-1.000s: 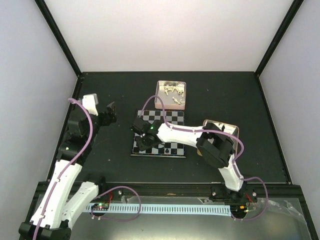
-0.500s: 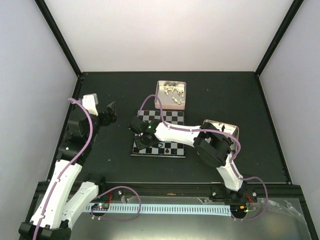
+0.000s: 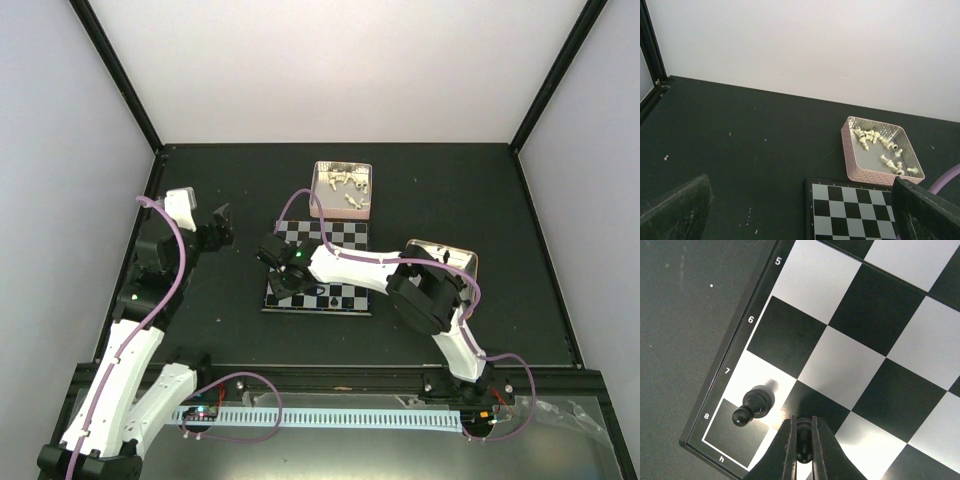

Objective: Set up the chess pieces on the board
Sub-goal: Place the chess piece on the chessboard.

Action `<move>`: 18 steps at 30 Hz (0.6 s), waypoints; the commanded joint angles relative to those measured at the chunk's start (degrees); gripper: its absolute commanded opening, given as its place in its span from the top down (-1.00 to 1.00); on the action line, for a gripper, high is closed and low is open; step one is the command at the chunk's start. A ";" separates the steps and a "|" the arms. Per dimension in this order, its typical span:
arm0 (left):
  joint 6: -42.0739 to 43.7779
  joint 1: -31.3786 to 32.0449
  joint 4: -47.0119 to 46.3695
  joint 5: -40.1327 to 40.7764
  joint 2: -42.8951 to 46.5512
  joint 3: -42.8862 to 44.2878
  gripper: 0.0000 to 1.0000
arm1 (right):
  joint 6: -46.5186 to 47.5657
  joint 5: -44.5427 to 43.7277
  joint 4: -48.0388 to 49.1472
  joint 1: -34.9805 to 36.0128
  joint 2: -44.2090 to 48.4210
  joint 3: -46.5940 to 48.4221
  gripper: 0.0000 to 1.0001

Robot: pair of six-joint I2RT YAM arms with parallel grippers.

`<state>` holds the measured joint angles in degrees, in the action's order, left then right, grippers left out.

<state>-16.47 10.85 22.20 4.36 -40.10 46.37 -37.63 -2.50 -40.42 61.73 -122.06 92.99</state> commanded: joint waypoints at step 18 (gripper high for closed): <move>0.69 -0.46 -1.31 -0.19 0.90 -0.10 -0.98 | 0.27 2.13 -0.51 0.18 -0.01 1.40 0.63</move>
<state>-16.47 10.85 22.20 4.36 -40.07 46.35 -37.45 -1.10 -40.45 61.73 -122.21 93.10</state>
